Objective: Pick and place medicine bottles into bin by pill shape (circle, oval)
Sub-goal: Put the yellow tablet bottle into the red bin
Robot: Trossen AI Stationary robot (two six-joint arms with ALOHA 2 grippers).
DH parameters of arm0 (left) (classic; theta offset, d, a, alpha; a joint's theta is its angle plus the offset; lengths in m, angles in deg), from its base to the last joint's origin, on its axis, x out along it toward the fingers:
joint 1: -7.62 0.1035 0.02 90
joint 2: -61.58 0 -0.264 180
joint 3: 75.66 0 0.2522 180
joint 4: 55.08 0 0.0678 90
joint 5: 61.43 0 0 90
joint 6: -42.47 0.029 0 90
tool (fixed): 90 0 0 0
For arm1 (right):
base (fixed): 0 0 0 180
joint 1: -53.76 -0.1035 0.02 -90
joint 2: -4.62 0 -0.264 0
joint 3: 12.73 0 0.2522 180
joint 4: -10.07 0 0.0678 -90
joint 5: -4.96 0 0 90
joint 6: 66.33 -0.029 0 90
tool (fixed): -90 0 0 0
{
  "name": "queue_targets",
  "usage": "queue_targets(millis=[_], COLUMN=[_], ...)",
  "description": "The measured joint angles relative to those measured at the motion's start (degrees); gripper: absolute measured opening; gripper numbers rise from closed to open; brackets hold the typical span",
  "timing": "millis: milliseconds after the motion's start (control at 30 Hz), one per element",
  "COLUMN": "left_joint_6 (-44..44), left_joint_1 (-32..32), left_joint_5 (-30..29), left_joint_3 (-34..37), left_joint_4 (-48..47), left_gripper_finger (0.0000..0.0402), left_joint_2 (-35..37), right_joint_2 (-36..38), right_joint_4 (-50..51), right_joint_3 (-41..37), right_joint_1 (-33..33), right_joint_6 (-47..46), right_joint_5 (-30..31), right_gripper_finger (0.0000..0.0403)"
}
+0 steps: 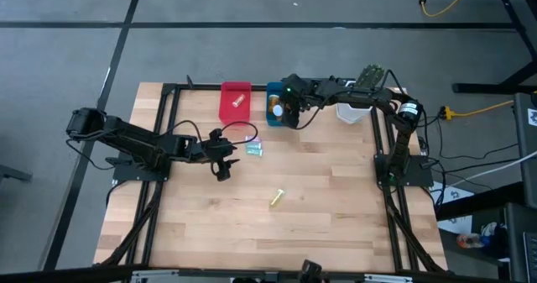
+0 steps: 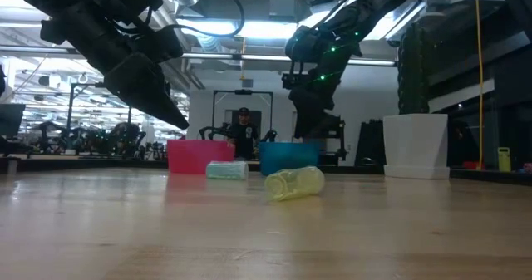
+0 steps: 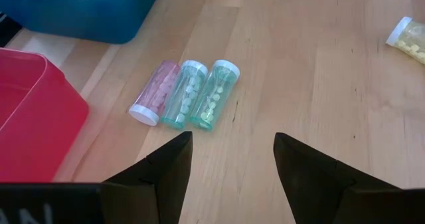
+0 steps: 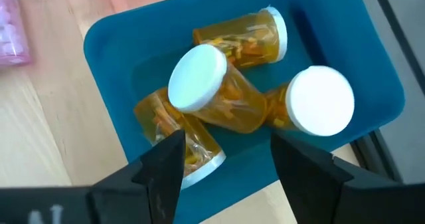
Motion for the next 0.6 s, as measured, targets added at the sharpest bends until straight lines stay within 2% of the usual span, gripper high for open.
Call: queue_targets(millis=[300, 600], left_joint_6=[0.0, 0.0], left_joint_1=[0.0, 0.0], left_joint_5=[0.0, 0.0], left_joint_3=[0.0, 0.0], left_joint_4=[0.0, 0.0], left_gripper_finger=[0.0206, 0.0206], left_joint_2=[0.0, 0.0], right_joint_2=[1.2, 2.0], right_joint_4=[7.0, 17.0], right_joint_3=[3.1, 4.2], right_joint_1=[-3.6, -12.1], right_joint_6=[-5.8, -6.0], right_joint_5=[-2.6, -3.2], right_gripper_finger=[0.0225, 0.0225])
